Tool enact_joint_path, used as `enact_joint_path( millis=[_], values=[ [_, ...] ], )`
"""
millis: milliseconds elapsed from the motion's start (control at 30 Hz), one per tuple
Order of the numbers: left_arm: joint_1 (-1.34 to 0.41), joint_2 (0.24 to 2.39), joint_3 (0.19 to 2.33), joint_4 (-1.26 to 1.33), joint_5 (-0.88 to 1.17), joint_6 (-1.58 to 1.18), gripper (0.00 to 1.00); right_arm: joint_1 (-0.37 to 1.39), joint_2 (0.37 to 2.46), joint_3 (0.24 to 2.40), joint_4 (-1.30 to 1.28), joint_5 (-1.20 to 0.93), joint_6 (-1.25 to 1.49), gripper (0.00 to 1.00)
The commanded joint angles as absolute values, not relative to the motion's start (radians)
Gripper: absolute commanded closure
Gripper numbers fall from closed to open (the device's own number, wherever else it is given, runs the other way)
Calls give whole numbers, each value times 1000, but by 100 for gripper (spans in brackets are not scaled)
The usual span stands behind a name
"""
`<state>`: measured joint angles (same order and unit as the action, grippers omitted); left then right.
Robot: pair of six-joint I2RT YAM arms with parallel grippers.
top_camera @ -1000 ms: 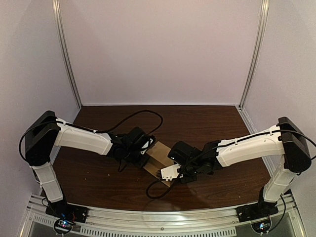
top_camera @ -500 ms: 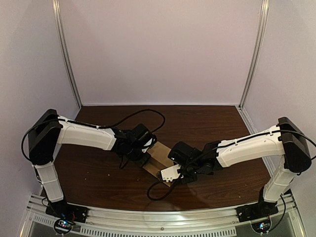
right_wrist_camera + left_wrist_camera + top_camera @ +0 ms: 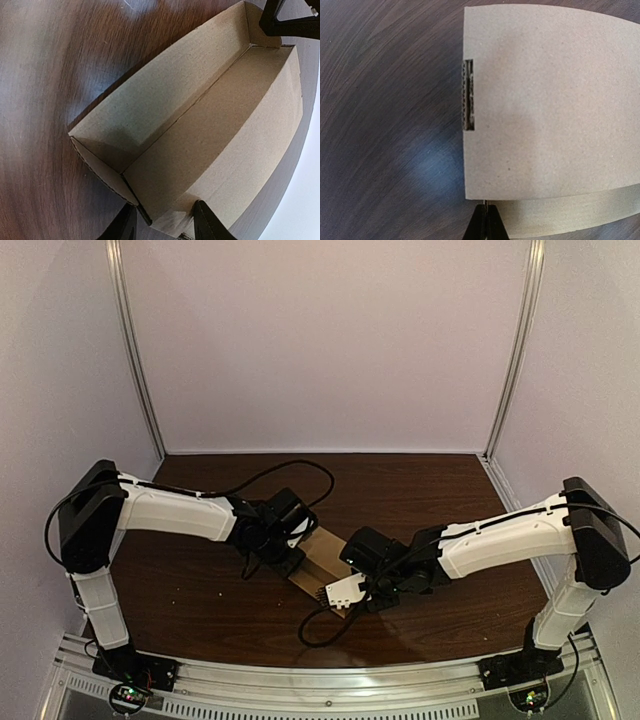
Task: Fold the paper box
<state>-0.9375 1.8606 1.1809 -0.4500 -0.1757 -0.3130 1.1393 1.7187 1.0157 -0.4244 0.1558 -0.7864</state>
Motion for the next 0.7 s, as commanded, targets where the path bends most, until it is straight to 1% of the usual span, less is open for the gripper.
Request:
enact_joint_path(
  millis=[0, 267, 667],
  values=[
    [-950, 1875, 1215, -432, -90, -319, 100, 1150, 1841, 946, -572, 3, -781, 62],
    [-951, 1879, 1217, -432, -78, -321, 100, 1149, 1850, 953, -583, 3, -783, 60],
    [-946, 1904, 1307, -558, -46, -314, 100, 1151, 1869, 960, -596, 3, -790, 59]
  ],
)
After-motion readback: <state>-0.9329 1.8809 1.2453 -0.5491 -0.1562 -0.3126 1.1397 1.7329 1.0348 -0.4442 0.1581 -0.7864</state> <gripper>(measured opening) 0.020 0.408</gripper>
